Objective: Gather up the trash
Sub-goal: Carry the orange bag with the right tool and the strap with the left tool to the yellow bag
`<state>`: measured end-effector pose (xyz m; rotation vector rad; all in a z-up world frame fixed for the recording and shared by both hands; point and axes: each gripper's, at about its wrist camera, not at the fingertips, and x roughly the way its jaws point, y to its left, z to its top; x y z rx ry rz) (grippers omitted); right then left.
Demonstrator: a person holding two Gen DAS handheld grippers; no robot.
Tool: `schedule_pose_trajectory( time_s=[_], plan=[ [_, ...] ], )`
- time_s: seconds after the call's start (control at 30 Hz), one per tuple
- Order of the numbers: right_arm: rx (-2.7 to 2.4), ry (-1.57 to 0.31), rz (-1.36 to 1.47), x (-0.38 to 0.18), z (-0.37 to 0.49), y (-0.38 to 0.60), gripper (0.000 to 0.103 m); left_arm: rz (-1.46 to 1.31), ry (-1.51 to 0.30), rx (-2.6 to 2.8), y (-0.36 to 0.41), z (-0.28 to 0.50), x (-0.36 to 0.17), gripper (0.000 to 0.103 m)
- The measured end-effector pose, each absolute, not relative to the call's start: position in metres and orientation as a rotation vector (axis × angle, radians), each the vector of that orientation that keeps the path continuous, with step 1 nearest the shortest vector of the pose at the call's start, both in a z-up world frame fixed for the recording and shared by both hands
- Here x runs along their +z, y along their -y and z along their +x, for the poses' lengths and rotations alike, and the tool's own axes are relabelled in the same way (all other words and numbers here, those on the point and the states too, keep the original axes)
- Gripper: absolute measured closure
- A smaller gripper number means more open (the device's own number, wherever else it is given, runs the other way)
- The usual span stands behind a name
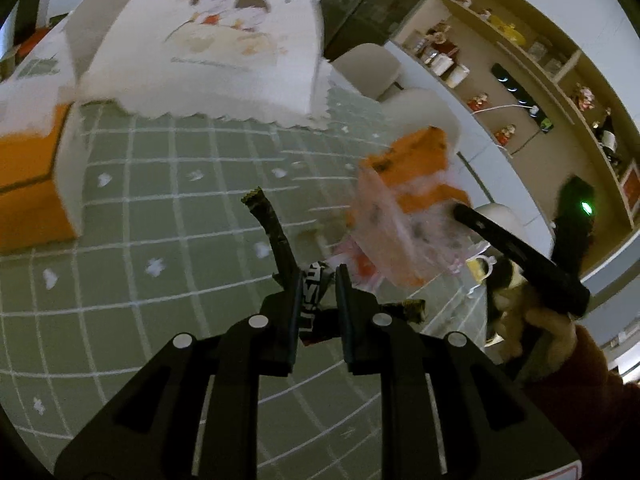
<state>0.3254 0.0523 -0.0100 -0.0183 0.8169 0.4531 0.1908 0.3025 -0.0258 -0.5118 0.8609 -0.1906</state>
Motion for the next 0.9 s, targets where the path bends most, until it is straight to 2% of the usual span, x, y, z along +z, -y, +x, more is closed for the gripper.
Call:
schedule_pose_trajectory(
  time_s=[0.4, 0.7, 0.9],
  plan=[
    [0.257, -0.718, 0.025, 0.058, 0.270, 0.105, 0.094, -0.426, -0.745, -0.370, -0.202, 0.239, 0.041, 0.087],
    [0.151, -0.617, 0.023, 0.086, 0.247, 0.208, 0.094, -0.303, -0.669, -0.533, -0.076, 0.271, 0.100, 0.087],
    [0.045, -0.574, 0.060, 0.094, 0.242, 0.295, 0.094, -0.253, -0.671, -0.605, -0.001, 0.284, 0.112, 0.087]
  ],
)
